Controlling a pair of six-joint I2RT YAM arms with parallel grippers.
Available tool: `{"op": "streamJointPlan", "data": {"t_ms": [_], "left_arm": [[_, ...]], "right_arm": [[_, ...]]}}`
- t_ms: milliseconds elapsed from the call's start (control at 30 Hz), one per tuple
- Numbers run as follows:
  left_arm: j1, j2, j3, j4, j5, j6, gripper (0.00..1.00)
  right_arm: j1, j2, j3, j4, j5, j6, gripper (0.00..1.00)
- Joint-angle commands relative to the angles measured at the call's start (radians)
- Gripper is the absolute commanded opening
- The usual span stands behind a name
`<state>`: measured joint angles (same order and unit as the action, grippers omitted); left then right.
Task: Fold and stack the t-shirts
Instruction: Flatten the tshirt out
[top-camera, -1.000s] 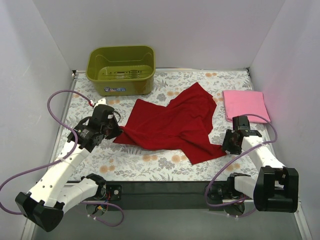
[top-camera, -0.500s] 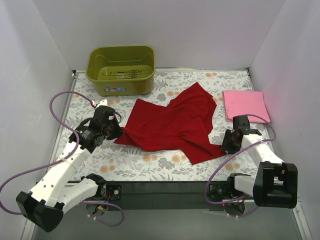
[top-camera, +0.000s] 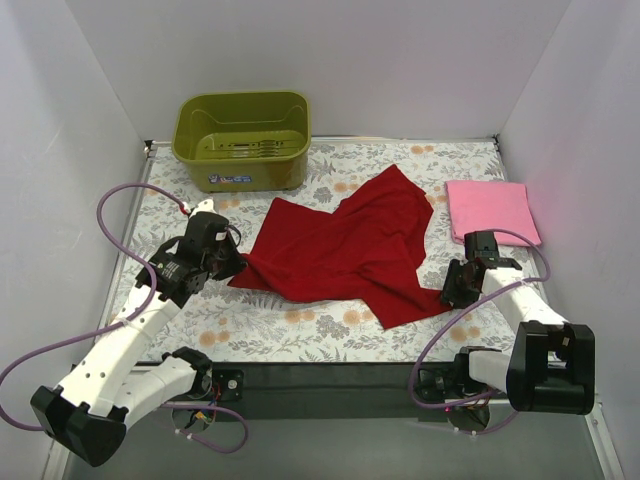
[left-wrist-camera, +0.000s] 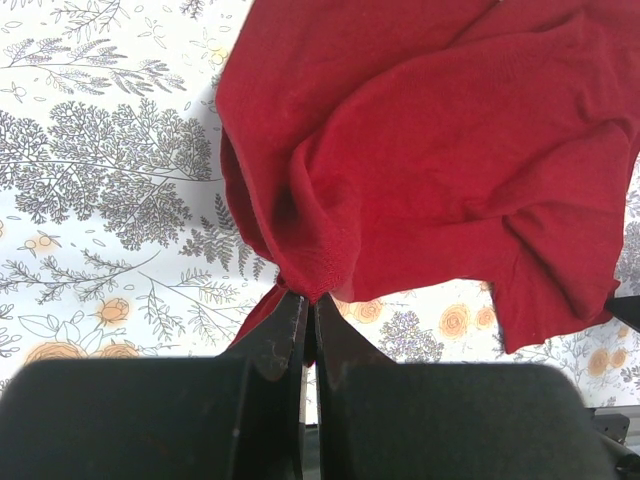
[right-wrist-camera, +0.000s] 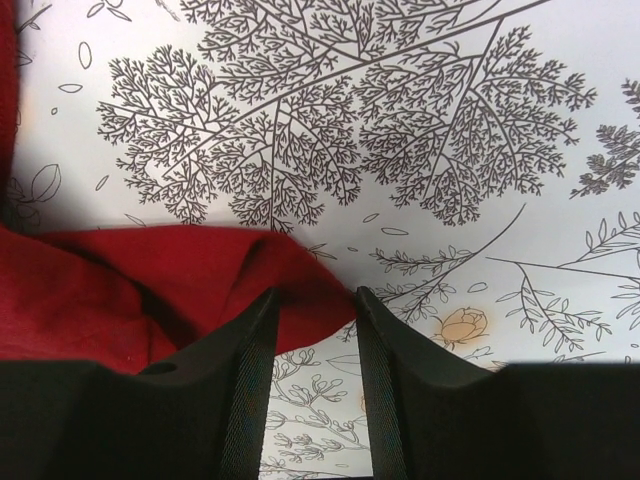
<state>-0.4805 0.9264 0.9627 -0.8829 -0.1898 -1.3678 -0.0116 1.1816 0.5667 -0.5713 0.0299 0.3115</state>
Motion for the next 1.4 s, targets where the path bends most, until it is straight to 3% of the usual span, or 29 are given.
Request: {"op": "streamJointPlan", "data": {"t_ms": [0, 133, 367, 567, 833, 1133, 1267, 1367], "left_arm": [[0.005, -0.021, 0.007, 0.010, 0.010, 0.010, 0.00], [0.005, -0.023, 0.007, 0.002, -0.003, 0.010, 0.00], [0.003, -0.024, -0.018, -0.004, -0.014, 0.006, 0.00], [0.005, -0.011, -0.036, -0.001, -0.042, 0.006, 0.00], [0.019, 0.095, -0.094, 0.088, -0.085, 0.013, 0.00], [0.302, 0.287, -0.128, 0.268, 0.035, 0.125, 0.00], [0.335, 0.338, -0.102, 0.260, 0.107, 0.122, 0.14], [0.335, 0.303, -0.150, 0.262, 0.163, 0.095, 0.37]], "right_arm": [[0.004, 0.030, -0.007, 0.011, -0.001, 0.011, 0.37], [0.010, 0.058, -0.008, 0.016, 0.002, 0.012, 0.32], [0.048, 0.069, -0.005, 0.025, -0.013, 0.014, 0.01], [0.048, -0.034, 0.070, -0.009, 0.019, 0.018, 0.01], [0.022, -0.114, 0.287, -0.067, 0.105, -0.002, 0.01], [-0.039, -0.134, 0.358, -0.096, 0.119, -0.046, 0.01], [-0.056, -0.138, 0.367, -0.096, 0.091, -0.063, 0.01], [-0.060, -0.138, 0.369, -0.101, 0.082, -0.074, 0.01]]}}
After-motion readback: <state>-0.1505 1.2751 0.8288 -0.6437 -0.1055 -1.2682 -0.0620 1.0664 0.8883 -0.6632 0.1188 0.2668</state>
